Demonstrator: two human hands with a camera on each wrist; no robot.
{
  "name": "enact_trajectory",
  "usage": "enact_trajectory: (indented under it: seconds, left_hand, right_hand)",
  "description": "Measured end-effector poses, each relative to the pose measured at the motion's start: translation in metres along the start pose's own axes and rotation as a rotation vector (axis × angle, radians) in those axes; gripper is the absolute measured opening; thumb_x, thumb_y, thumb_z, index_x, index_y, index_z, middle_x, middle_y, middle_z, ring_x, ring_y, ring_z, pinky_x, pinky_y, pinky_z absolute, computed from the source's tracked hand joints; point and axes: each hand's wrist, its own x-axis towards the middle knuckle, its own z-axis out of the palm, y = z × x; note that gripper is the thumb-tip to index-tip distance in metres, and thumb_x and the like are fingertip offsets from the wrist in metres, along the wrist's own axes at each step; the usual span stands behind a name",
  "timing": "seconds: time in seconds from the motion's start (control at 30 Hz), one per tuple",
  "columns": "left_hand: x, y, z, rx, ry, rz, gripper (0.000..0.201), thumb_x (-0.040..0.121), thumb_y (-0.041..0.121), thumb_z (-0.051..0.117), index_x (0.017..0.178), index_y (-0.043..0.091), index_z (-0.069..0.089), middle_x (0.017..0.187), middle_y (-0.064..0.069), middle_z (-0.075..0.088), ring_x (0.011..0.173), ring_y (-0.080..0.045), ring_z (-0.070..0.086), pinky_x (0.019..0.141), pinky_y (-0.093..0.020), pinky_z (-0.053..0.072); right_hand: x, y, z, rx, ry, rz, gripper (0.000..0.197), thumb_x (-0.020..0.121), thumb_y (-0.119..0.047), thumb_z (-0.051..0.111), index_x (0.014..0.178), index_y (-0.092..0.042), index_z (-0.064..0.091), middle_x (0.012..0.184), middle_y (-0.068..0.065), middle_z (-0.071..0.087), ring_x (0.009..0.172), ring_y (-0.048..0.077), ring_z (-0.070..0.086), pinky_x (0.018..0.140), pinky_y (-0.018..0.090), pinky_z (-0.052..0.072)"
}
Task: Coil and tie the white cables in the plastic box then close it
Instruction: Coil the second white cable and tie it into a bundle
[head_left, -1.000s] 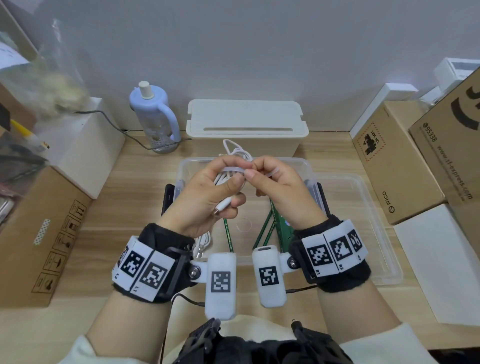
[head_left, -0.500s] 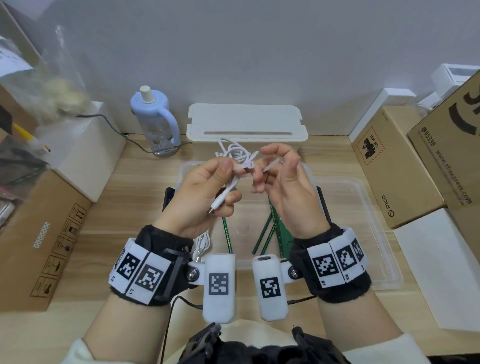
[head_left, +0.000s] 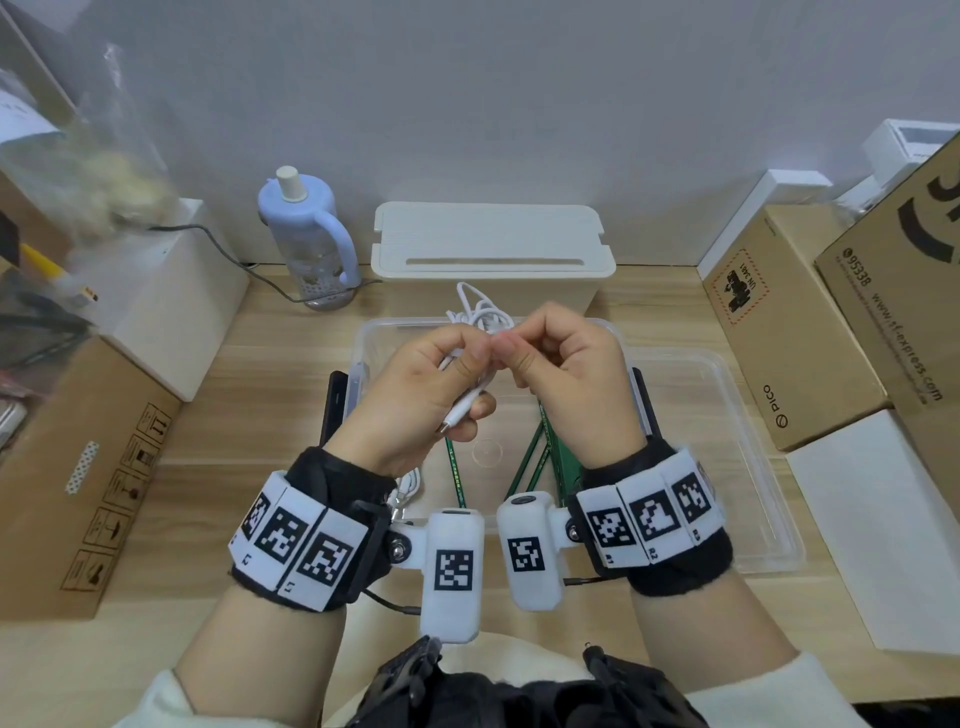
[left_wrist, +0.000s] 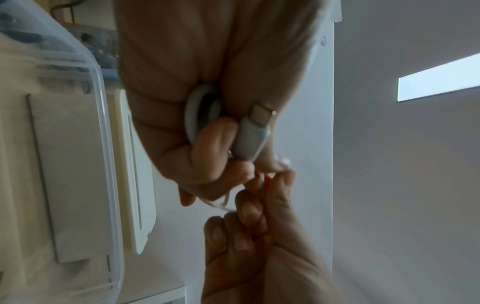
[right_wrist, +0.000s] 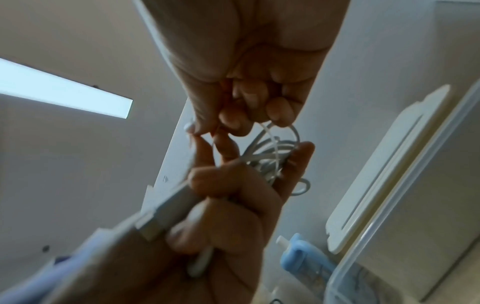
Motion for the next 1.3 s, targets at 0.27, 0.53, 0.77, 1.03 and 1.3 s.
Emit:
enact_trajectory:
  seconds: [0.27,0.53,0.77,1.03,1.3]
  left_hand:
    - [0.000,0.006,-0.003,-0.165,0.007,-0.016,0.024,0.076,0.030,0.048,0.070,0.017,0.067,0.070,0.009,0.068,0.040,-0.003,0.041,0.033,-0.009,0.022]
    - [-0.001,0.007,-0.002,-0.216,0.019,0.000,0.026,0.067,0.037,0.055,0.079,0.014,0.049,0.063,0.008,0.066,0.038,-0.002,0.040,0.031,-0.008,0.022]
    - [-0.001,0.007,-0.004,-0.208,-0.017,0.008,0.016,0.064,0.038,0.060,0.059,0.025,0.066,0.061,0.009,0.058,0.039,-0.004,0.042,0.031,-0.010,0.023]
    - [-0.001,0.004,-0.008,-0.231,-0.052,0.013,0.017,0.066,0.038,0.062,0.063,0.022,0.064,0.064,0.007,0.055,0.040,-0.005,0.043,0.033,-0.009,0.027]
    - [0.001,0.000,-0.013,-0.274,-0.119,0.034,0.032,0.058,0.046,0.078,0.068,0.021,0.062,0.069,0.005,0.054,0.043,-0.004,0.045,0.033,-0.009,0.028]
  right_hand:
    - [0.000,-0.012,-0.007,0.446,-0.004,0.135,0.018,0.072,-0.022,0.053,0.072,-0.012,0.039,0.040,-0.011,0.051,0.037,-0.002,0.037,0.041,0.012,0.030]
    - [-0.001,-0.015,-0.011,0.397,-0.039,0.108,0.018,0.075,-0.005,0.057,0.066,-0.013,0.043,0.043,-0.011,0.049,0.039,0.001,0.035,0.042,0.013,0.030]
    - [0.000,-0.008,-0.009,0.271,-0.030,0.125,0.009,0.074,-0.007,0.055,0.069,-0.012,0.050,0.045,-0.014,0.053,0.042,-0.003,0.044,0.048,0.007,0.034]
    - [-0.001,-0.007,-0.010,0.298,-0.117,0.111,0.007,0.076,-0.006,0.054,0.072,-0.012,0.052,0.048,-0.013,0.054,0.045,-0.002,0.045,0.050,0.007,0.035]
    - [-0.001,-0.004,-0.011,0.301,-0.093,0.126,0.008,0.076,-0.008,0.055,0.071,-0.014,0.052,0.048,-0.012,0.053,0.045,-0.002,0.044,0.050,0.008,0.035]
